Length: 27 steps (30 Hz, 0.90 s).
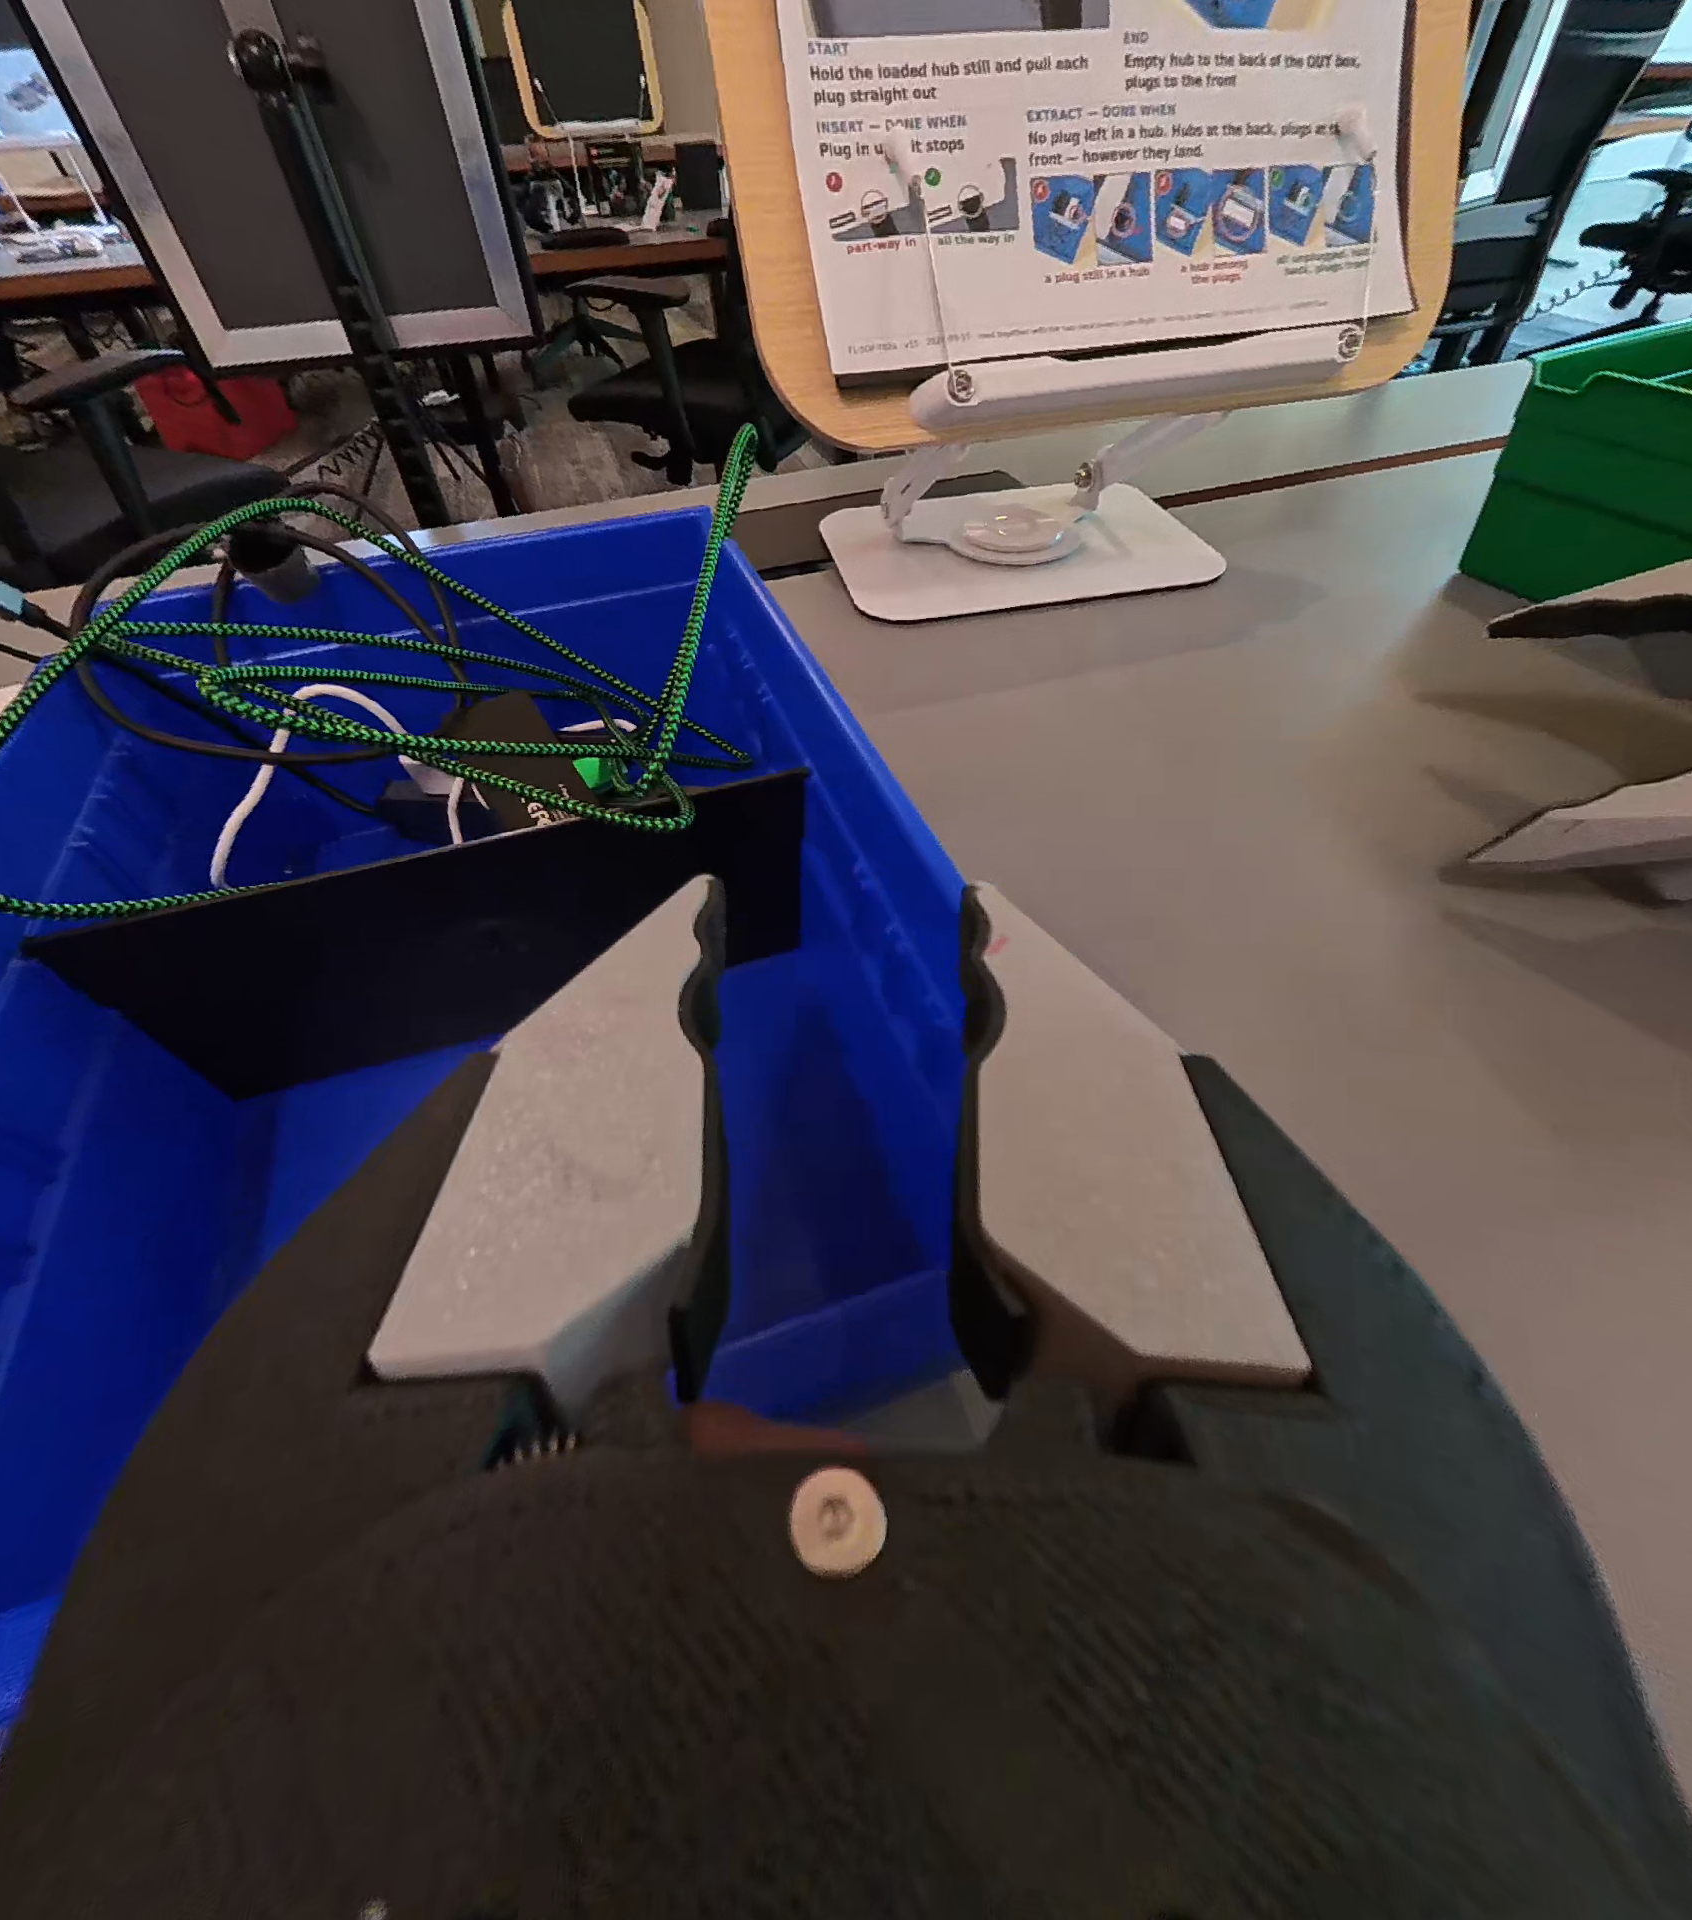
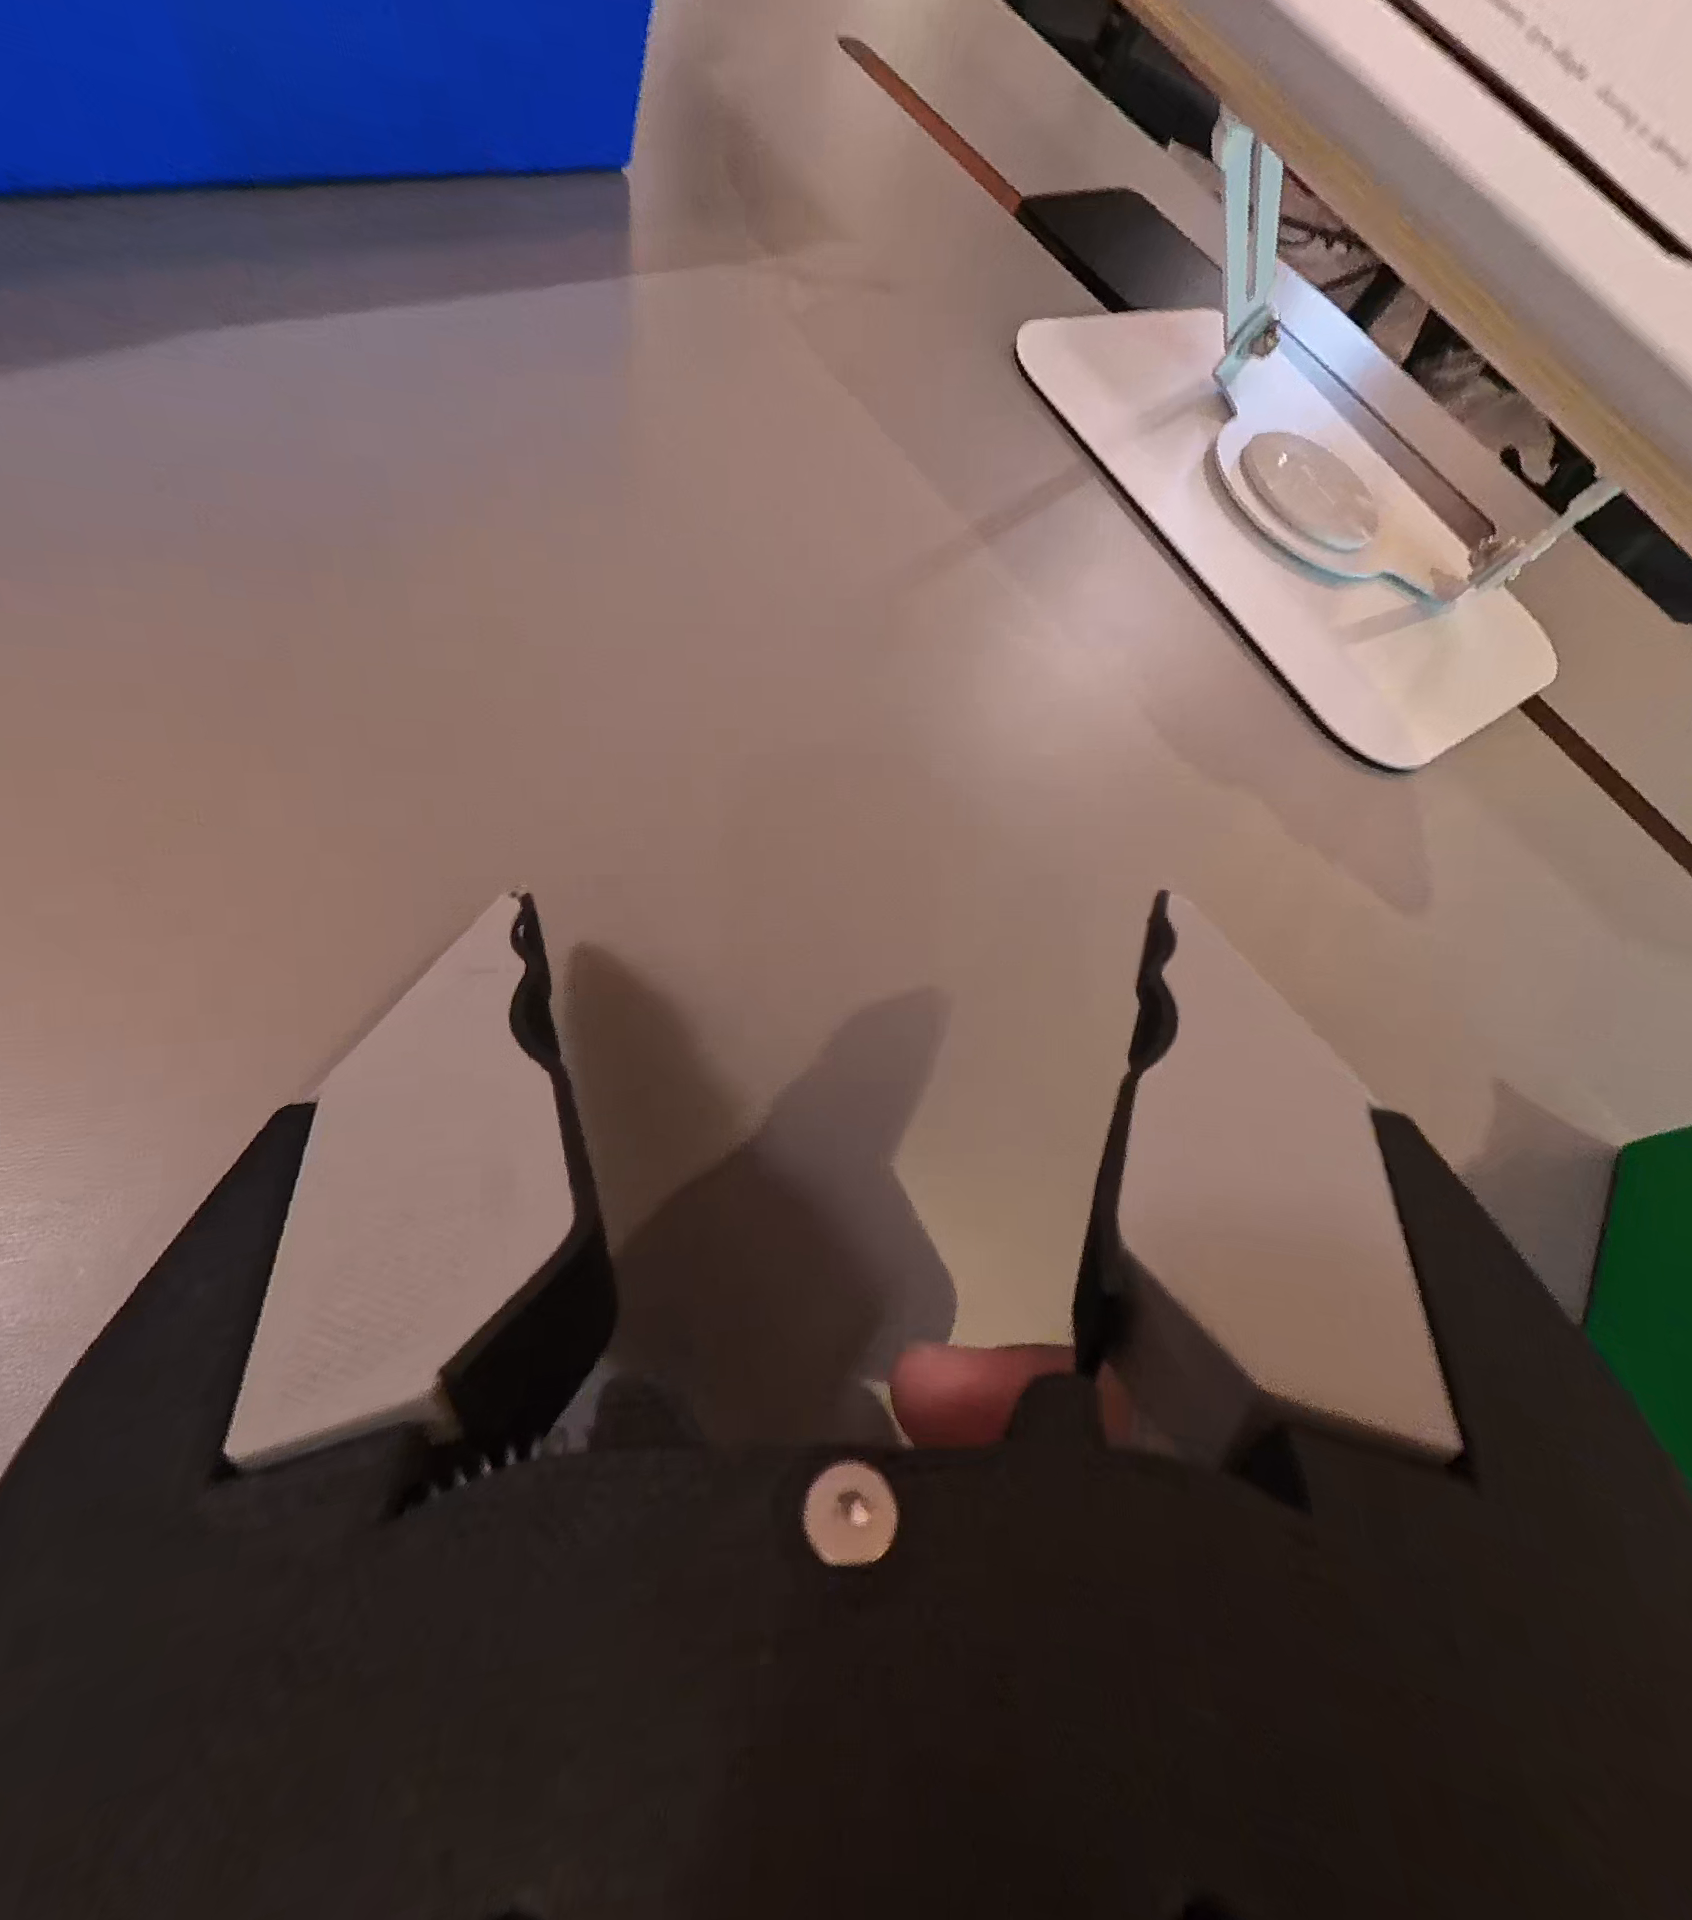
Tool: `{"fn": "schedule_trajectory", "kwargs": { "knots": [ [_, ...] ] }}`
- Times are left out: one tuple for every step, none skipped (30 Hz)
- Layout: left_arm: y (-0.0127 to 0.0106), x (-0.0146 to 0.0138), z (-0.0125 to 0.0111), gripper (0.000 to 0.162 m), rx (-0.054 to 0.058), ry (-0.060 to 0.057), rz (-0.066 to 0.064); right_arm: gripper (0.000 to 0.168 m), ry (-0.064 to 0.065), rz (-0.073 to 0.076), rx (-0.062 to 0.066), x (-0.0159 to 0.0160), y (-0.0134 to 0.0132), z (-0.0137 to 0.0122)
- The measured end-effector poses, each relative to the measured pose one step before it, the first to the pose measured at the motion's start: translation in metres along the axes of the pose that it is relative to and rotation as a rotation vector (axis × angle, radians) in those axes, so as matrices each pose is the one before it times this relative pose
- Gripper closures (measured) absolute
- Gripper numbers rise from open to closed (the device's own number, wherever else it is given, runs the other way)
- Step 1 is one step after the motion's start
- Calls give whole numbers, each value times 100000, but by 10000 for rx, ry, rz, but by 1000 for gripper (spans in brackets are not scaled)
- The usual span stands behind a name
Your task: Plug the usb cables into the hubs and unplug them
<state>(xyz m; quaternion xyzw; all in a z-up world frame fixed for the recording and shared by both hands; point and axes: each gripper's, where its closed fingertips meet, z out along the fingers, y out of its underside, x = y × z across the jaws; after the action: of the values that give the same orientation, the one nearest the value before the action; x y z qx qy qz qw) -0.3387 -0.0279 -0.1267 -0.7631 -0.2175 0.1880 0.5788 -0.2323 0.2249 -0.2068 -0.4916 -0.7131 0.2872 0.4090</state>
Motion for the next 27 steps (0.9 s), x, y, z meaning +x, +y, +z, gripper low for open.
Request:
{"fn": "schedule_trajectory", "kwargs": {
  "knots": [
    [169,-93,58,120,-54,-5,-148,53,45,66,-182,179,305,83],
    [215,-131,92,120,-127,-13,-189,50,63,30,-158,168,261,76],
    [104,-86,69,121,-121,8,-10,49,104,17,-98,204,171,53],
    [-18,-222,47,118,-105,-75,151,48,123,8,-41,189,82,4],
    [-212,-385,1,117,-80,-154,140,48,113,-8,-6,142,41,-29],
    [-620,-437,-87,117,65,-137,45,48,98,-22,8,117,4,-39],
    [-1000,-277,-101,118,227,24,-13,48,73,-37,5,60,8,-24],
    [-1105,-173,46,119,220,150,-45,47,53,-50,-7,22,16,-12],
    [-906,-107,355,119,66,217,-57,45,73,-54,-23,59,42,12],
    [-529,24,715,119,-197,299,10,45,87,-62,-34,63,52,16],
    [-72,-80,1022,118,-470,222,111,44,68,-71,-41,33,55,32],
    [207,-395,1237,116,-593,-27,215,43,66,-61,-46,32,64,29],
    [453,-473,1362,114,-676,-141,352,43,72,-45,-44,62,54,44],
    [724,-482,1405,114,-781,-198,481,42,78,-34,-37,72,51,27],
    [831,-677,1326,114,-816,-353,532,42,82,-26,-24,92,42,17],
    [661,-583,1122,128,-653,-336,522,42,77,-17,-15,111,36,-1],
    [70,-274,747,162,-230,-184,392,43,71,-6,-14,122,51,-4],
    [-343,-438,310,162,-34,-256,90,43,64,4,-12,127,54,-13],
    [-661,-357,-158,162,52,-119,-63,44,47,9,-9,121,50,-13],
    [-1412,-162,-655,162,486,63,-146,44,18,12,-7,89,45,-1],
    [-1752,-314,-914,162,627,21,-163,45,-6,16,-7,45,32,14],
    [-1664,-776,-933,162,459,-281,37,45,-16,15,-13,33,24,35],
    [-1594,-1038,-887,162,317,-455,298,46,-15,4,-21,32,22,59],
    [-1622,-1235,-825,162,295,-533,370,46,-16,-8,-23,13,33,64],
    [-1775,-1384,-792,162,370,-551,340,47,-7,-6,-15,23,2,58],
    [-1835,-1471,-699,162,372,-498,239,47,7,1,9,53,-21,32],
    [-1833,-1512,-561,162,343,-435,64,49,18,8,31,74,-45,28]
  ]
}}
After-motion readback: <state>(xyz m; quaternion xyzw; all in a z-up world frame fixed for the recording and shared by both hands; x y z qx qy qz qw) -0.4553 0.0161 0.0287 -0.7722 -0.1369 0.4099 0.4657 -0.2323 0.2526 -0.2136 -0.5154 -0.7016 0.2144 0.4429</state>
